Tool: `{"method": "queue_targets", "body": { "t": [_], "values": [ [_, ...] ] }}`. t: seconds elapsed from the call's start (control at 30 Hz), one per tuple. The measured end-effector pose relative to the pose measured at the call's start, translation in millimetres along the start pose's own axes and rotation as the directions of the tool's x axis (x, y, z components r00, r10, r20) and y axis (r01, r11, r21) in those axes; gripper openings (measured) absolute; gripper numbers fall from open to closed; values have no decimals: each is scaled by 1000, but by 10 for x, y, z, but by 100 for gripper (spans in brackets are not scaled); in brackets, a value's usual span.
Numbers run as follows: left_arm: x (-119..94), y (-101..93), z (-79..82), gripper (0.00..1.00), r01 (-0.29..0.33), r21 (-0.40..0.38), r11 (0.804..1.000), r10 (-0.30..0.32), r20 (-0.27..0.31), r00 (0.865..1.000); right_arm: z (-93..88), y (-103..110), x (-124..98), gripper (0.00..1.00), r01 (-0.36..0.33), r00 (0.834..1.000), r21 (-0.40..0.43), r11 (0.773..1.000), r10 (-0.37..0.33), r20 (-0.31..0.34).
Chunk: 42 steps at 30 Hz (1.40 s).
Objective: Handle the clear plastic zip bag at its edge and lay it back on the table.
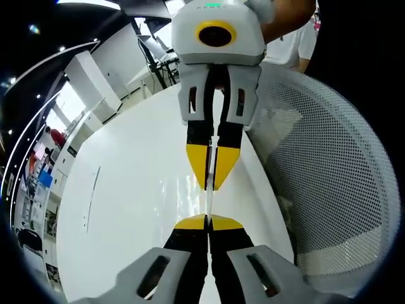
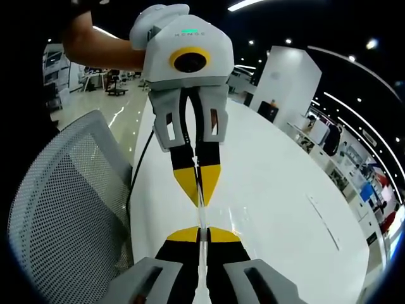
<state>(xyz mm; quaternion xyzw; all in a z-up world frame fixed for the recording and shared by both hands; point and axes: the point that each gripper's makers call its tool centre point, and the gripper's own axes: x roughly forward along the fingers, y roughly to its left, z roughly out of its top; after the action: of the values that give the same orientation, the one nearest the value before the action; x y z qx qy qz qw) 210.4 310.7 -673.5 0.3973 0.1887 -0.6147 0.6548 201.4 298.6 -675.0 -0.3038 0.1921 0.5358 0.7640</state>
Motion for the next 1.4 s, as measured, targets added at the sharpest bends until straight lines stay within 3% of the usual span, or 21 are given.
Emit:
{"method": "queue_targets", "body": {
  "t": [1.4],
  "values": [
    [-10,16,-18,0,-3,-2,1000,3,2,1000,-32,-13,-27,0,11,1000,9,1000,-11,-7]
  ]
}}
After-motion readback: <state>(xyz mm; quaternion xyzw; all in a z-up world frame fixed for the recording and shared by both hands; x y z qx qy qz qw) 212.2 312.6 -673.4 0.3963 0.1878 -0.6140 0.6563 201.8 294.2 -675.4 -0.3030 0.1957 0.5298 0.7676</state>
